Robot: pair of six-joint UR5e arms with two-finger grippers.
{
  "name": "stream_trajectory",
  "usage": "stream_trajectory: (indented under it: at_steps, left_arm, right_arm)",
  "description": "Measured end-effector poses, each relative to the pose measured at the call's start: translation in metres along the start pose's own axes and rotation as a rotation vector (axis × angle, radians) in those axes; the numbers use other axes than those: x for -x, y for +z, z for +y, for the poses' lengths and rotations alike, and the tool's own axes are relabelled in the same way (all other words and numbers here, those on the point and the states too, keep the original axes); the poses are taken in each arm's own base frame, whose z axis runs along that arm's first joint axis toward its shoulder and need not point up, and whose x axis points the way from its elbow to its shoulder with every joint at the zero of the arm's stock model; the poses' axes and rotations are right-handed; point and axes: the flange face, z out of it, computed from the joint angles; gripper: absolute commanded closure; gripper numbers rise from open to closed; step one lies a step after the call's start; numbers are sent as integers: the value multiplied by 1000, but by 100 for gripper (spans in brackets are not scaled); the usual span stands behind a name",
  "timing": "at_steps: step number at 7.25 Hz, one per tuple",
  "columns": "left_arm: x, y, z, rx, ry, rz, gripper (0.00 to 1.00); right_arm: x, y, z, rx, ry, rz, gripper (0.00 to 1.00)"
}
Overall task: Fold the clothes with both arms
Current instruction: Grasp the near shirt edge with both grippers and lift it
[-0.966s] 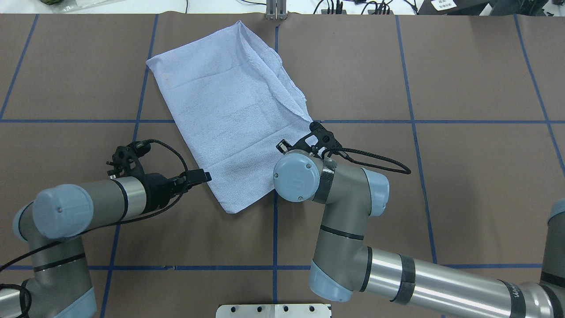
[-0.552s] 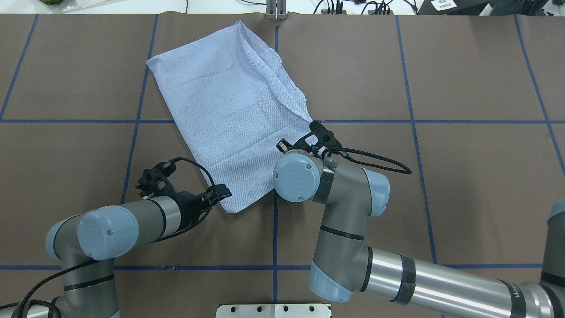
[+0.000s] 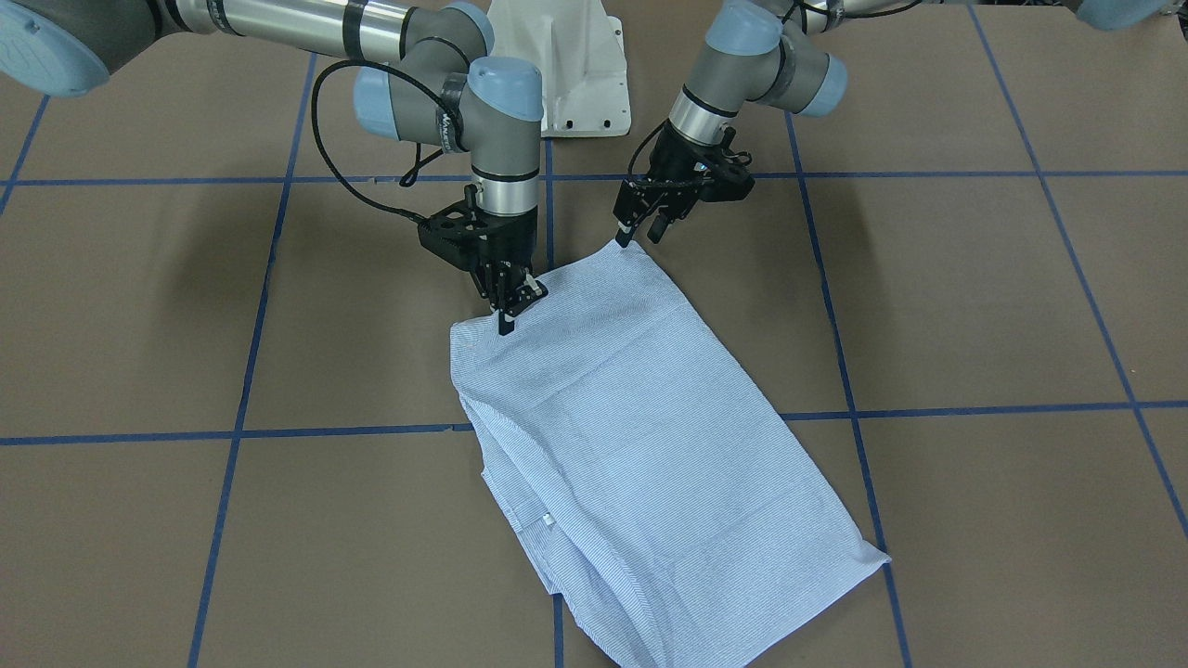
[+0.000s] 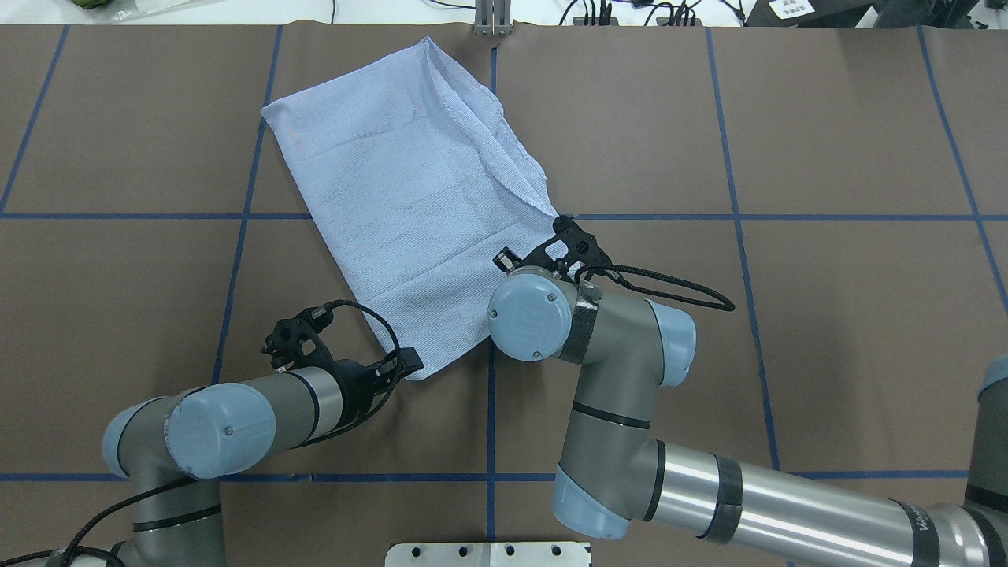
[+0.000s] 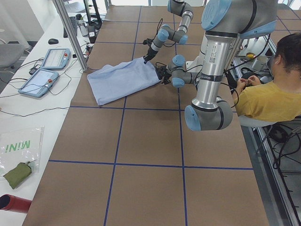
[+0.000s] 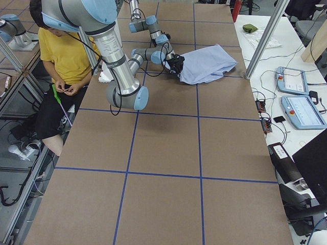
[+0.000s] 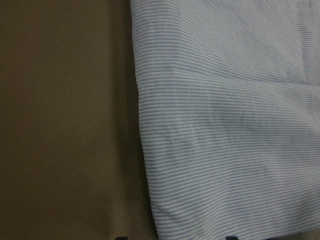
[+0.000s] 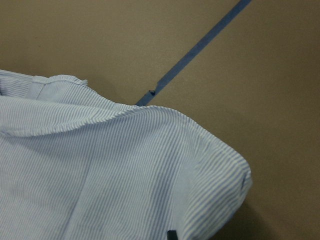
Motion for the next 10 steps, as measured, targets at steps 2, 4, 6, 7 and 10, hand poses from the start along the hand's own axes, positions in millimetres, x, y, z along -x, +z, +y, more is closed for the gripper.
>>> stream_trajectory:
  at_steps: [2, 4, 6, 7, 10]
  left_arm:
    - [-7, 5, 2, -5, -1, 6, 52]
    - [-9, 5, -2, -35, -2, 16, 99]
    - [-13, 5, -2, -45, -2, 25, 100]
    - [-20, 3, 0, -41, -2, 37, 100]
    - [-47, -14, 8, -13, -3, 91, 100]
  right_arm:
    - [0, 0, 0, 1, 0, -1, 100]
    - [1, -1, 0, 1, 1, -2, 100]
    - [0, -4, -2, 5, 1, -8, 100]
    - [-2, -8, -4, 7, 1, -13, 100]
    - [-45, -49, -16, 48, -13, -45, 100]
